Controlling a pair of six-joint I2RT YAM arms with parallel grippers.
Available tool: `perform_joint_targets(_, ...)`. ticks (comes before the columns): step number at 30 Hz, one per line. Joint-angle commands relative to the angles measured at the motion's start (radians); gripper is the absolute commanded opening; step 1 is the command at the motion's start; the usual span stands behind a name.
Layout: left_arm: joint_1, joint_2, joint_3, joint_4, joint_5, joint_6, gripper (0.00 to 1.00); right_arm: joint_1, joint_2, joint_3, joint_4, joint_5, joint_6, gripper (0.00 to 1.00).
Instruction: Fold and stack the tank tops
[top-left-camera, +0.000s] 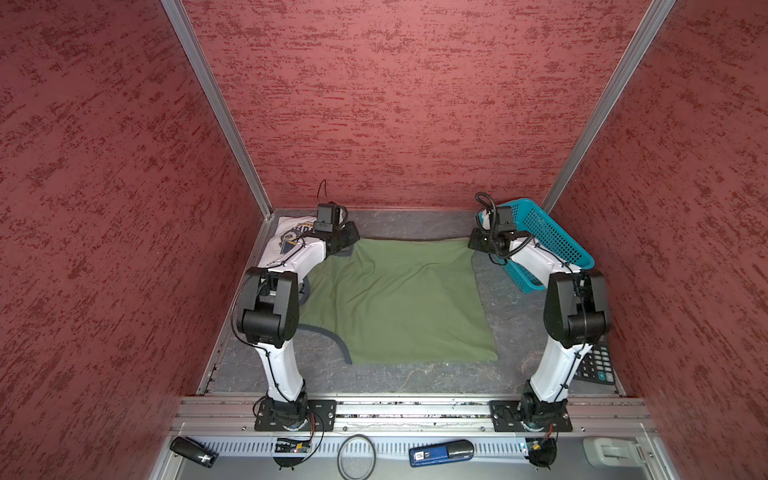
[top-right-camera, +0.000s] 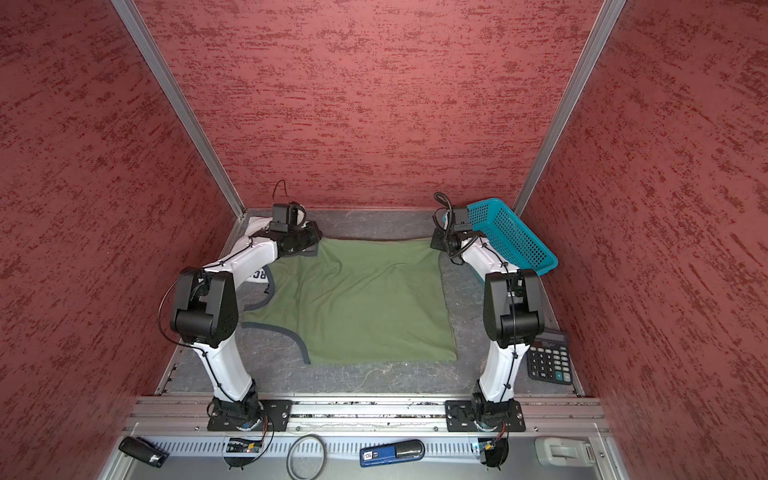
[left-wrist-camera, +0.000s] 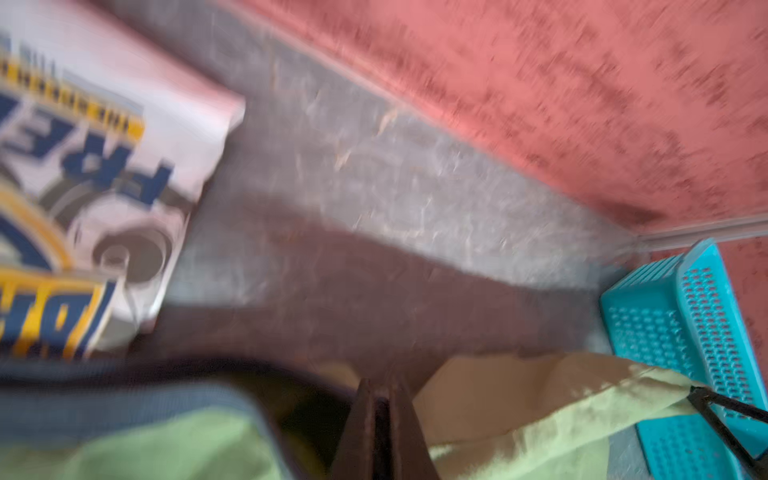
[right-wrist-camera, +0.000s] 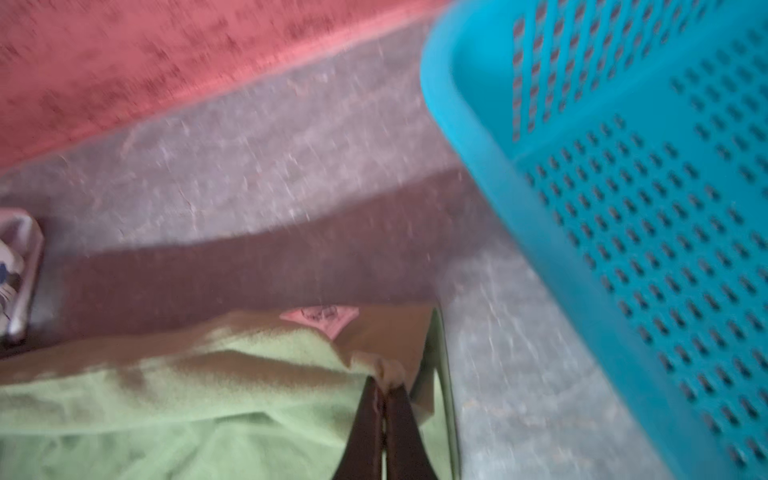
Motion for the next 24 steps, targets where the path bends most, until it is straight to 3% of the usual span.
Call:
perform_joint_targets(1,0.006,0.093,0.153,-0.034,0.018,0.046,0.0,-0.022,0.081,0.119,0.001,0.026,0.002,0.0)
perform_joint_targets(6,0.006,0.235,0.332,-0.115,-0.01,0.066,0.01,-0.026,0.169,0.228,-0.039,0.058,-0.018,0.0)
perform_joint_targets(10,0.006,0.287,0.387,-0.131,-0.015,0.068,0.03,-0.025,0.189,0.249,-0.033,0.055,-0.032,0.0)
perform_joint_targets(18,-0.01,0.271,0.371,-0.108,0.002,0.096,0.05,-0.026,0.162,0.222,-0.023,0.072,-0.061,0.0)
perform_joint_targets(24,-0.021,0.191,0.236,-0.033,0.014,0.11,0.07,-0.028,0.078,0.095,0.041,0.04,-0.063,0.0)
